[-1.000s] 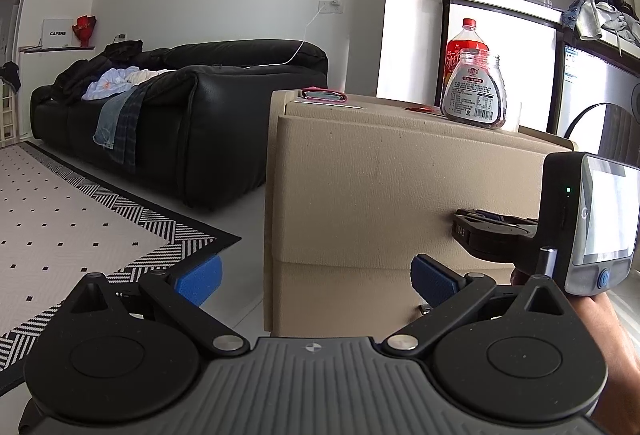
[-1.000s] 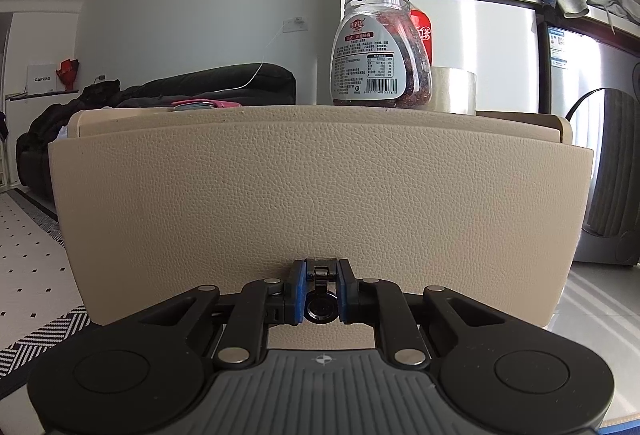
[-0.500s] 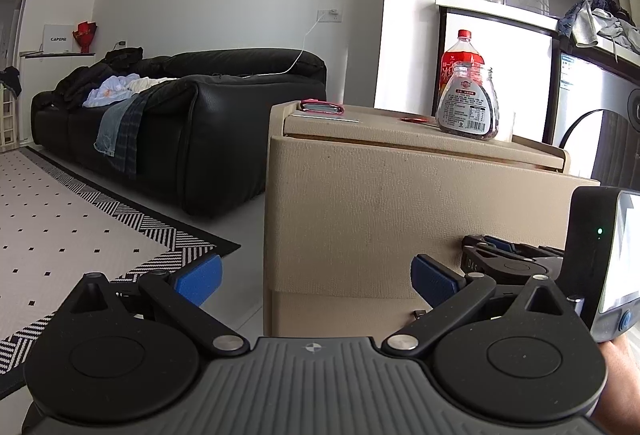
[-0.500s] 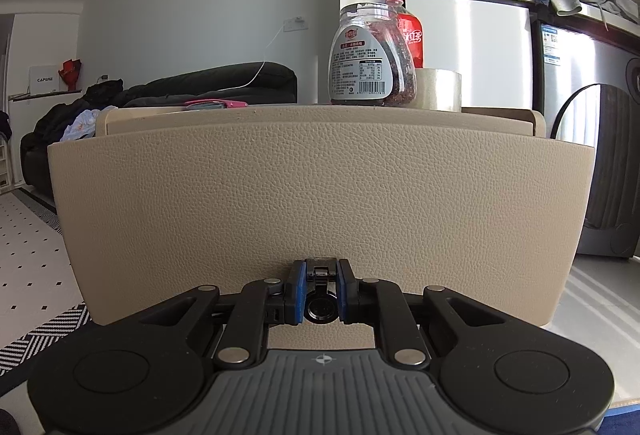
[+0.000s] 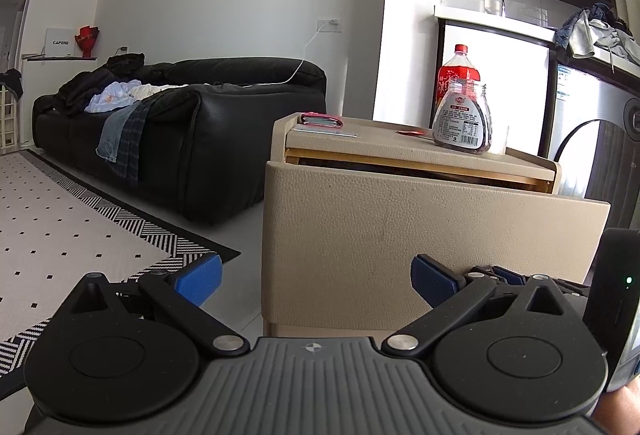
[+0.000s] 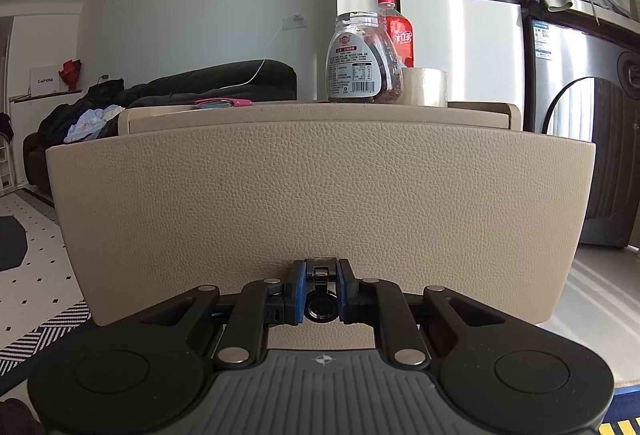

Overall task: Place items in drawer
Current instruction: 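Pull the upper drawer open by its handle with the right gripper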

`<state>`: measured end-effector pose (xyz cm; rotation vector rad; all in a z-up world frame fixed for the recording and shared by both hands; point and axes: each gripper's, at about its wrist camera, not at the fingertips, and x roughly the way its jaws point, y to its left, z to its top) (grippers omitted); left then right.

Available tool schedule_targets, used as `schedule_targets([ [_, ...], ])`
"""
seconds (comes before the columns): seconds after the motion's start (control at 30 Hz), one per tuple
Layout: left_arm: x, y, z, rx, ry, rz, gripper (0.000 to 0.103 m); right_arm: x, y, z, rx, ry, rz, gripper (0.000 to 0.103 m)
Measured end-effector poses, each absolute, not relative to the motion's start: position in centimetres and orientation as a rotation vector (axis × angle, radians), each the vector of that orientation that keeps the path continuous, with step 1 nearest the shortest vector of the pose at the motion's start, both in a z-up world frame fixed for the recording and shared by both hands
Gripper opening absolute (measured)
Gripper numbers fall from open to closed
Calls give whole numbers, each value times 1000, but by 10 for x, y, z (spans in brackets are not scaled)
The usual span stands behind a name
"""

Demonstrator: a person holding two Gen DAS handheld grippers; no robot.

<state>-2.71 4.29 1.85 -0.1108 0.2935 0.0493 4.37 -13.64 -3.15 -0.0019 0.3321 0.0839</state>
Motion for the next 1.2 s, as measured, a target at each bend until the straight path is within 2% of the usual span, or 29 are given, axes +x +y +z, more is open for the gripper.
schedule_targets([
  [1.2,-54,40,29,-108,282,29,103,-25,-140,-24,36,364,74,17],
])
